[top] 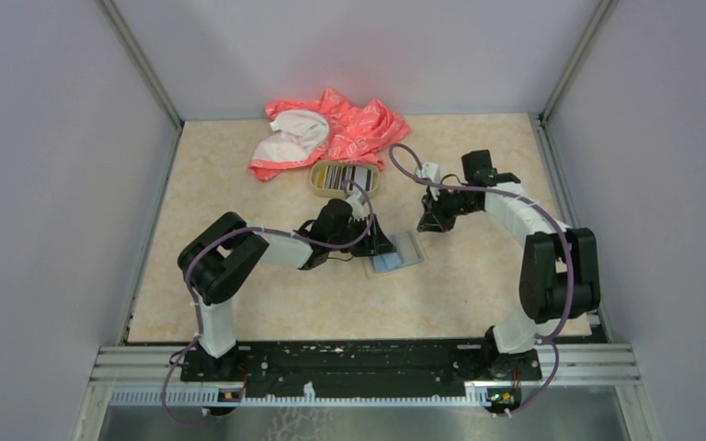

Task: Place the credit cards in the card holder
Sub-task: Open the card holder at the center of the board.

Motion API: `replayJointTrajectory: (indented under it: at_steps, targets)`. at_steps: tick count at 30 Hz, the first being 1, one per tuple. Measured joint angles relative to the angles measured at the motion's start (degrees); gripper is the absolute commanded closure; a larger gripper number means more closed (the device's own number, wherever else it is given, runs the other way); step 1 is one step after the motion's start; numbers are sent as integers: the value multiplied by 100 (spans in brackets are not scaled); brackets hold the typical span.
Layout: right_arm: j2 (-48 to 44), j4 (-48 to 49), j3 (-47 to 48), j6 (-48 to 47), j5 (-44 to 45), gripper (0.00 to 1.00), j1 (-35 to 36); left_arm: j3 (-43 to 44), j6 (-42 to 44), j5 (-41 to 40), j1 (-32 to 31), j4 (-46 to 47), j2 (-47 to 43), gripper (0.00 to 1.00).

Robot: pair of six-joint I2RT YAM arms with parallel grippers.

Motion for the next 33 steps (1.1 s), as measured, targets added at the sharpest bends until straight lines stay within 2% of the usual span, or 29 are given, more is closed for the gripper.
replayJointTrajectory:
  at_steps: [5, 13, 23, 33]
  targets:
    - [-247, 164, -195, 11, -70, 71, -2, -22, 11, 0, 11, 2, 0, 54]
    - [-520, 393, -481, -103, -476, 78, 85, -214, -52, 72, 81, 201, 0, 61]
    - [546, 385, -479, 63, 221, 77, 811, -424, -140, 221, 140, 511, 2, 66]
    - [739, 501, -439, 439, 662, 76, 911, -564, -267, 498, 199, 885, 4, 63]
